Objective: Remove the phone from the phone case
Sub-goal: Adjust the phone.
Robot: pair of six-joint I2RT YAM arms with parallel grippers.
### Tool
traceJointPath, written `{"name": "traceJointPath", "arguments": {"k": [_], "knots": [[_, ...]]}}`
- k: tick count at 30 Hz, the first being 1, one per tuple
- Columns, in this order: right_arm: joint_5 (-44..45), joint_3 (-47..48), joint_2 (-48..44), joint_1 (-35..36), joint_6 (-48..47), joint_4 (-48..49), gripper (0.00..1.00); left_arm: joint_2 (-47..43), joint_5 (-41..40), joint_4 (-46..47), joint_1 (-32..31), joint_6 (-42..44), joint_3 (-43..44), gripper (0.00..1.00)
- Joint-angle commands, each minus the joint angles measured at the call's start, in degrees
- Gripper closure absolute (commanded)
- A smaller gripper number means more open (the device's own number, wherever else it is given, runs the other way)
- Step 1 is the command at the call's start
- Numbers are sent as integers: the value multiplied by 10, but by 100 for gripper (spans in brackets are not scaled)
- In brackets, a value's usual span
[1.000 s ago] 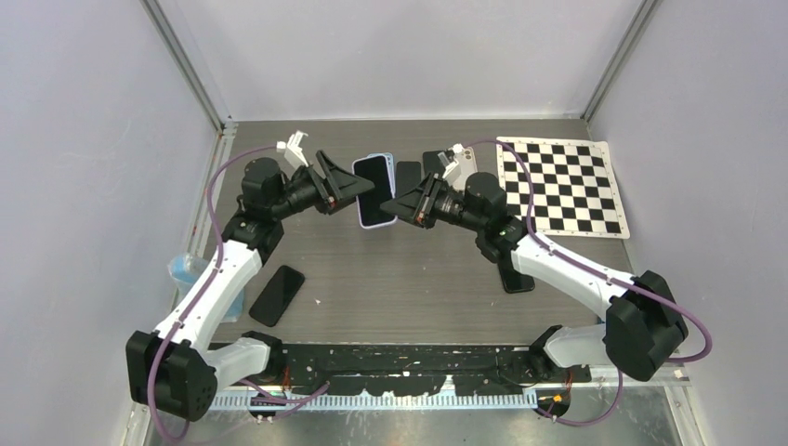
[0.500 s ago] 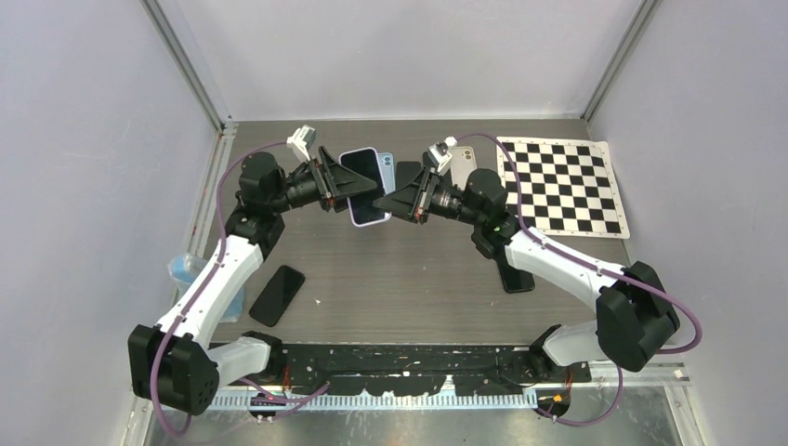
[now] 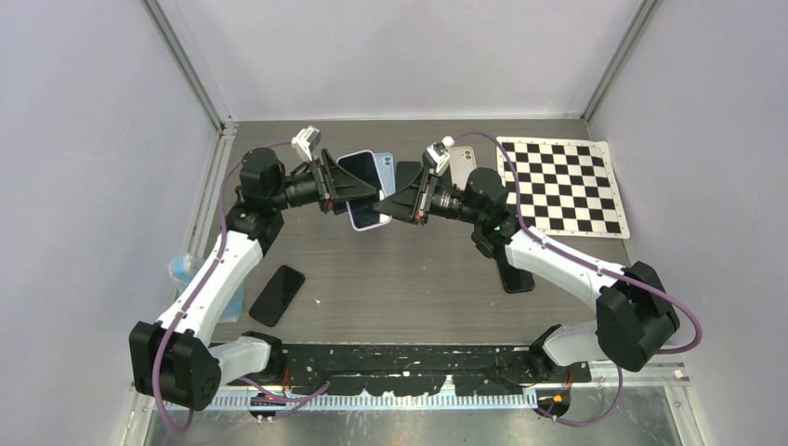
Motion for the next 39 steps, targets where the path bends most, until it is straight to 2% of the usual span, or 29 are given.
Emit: {"name": "traceJointPath", "arguments": {"k": [1, 7, 11, 21, 23, 24, 25, 26, 28, 30, 32, 34, 39], "knots": [[-46, 15, -1, 7, -15, -2, 99, 0, -1, 31, 5, 8, 39, 51], [-55, 8, -3, 7, -11, 3, 99, -2, -19, 15, 7, 32, 41, 49], [-56, 2, -7, 7, -10, 2, 99, -3, -29, 1, 8, 45, 42, 55], [-53, 1, 3, 7, -1, 11, 99, -12, -37, 17, 10, 51, 33, 100], [-51, -1, 1, 7, 0, 15, 88, -15, -43, 25, 10, 53, 26, 100], [-46, -4, -3, 6, -4, 14, 74, -17, -45, 29, 10, 52, 22, 100], [-39, -7, -5, 6, -8, 10, 68, -18, -47, 34, 10, 51, 18, 100], [-36, -9, -10, 5, -10, 7, 53, -19, -49, 41, 10, 47, 15, 100], [-25, -20, -22, 2, -18, 10, 37, -21, -55, 59, 11, 37, 7, 100], [-11, -36, -35, 1, -26, 20, 26, -23, -66, 85, 11, 18, 1, 100], [3, -49, -46, 1, -34, 25, 20, -26, -85, 124, 11, -11, -9, 100], [21, -59, -55, 2, -33, 33, 18, -28, -112, 164, 11, -39, -21, 100], [62, -65, -66, 23, -42, 64, 23, -40, -191, 242, 11, -106, -65, 100]]}}
